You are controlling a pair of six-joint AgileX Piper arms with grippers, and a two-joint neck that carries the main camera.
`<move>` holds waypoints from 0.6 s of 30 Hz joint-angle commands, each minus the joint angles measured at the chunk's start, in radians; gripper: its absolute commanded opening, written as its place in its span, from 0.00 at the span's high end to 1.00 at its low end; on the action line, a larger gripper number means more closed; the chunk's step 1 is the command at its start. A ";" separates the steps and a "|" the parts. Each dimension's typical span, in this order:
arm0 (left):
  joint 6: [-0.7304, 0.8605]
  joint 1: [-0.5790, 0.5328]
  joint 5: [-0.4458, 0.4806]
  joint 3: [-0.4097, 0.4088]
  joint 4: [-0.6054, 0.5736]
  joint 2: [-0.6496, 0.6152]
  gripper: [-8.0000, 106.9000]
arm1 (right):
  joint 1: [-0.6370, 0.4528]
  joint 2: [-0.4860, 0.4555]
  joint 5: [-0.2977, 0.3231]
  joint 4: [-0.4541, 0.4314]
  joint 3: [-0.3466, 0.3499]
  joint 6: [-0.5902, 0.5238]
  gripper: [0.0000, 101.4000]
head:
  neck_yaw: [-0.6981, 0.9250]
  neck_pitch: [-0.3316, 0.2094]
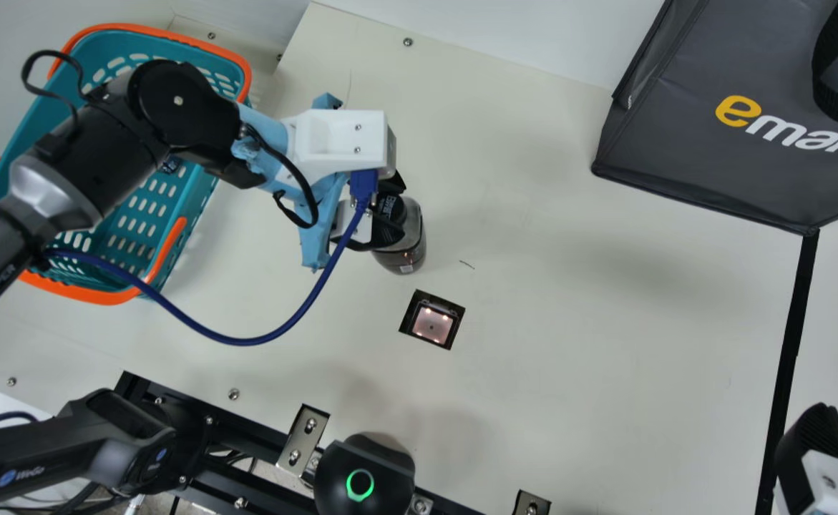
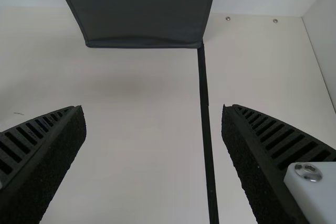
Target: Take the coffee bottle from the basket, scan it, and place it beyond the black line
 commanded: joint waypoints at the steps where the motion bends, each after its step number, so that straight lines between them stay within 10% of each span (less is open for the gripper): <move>1: 0.003 0.001 0.008 -0.006 0.003 0.005 0.84 | 0.000 0.000 0.000 0.000 0.000 0.000 0.10 | 0.002 -0.026; 18: -0.002 0.004 0.034 -0.037 0.020 0.026 0.43 | 0.000 0.000 0.000 0.000 0.000 0.000 0.10 | 0.002 -0.026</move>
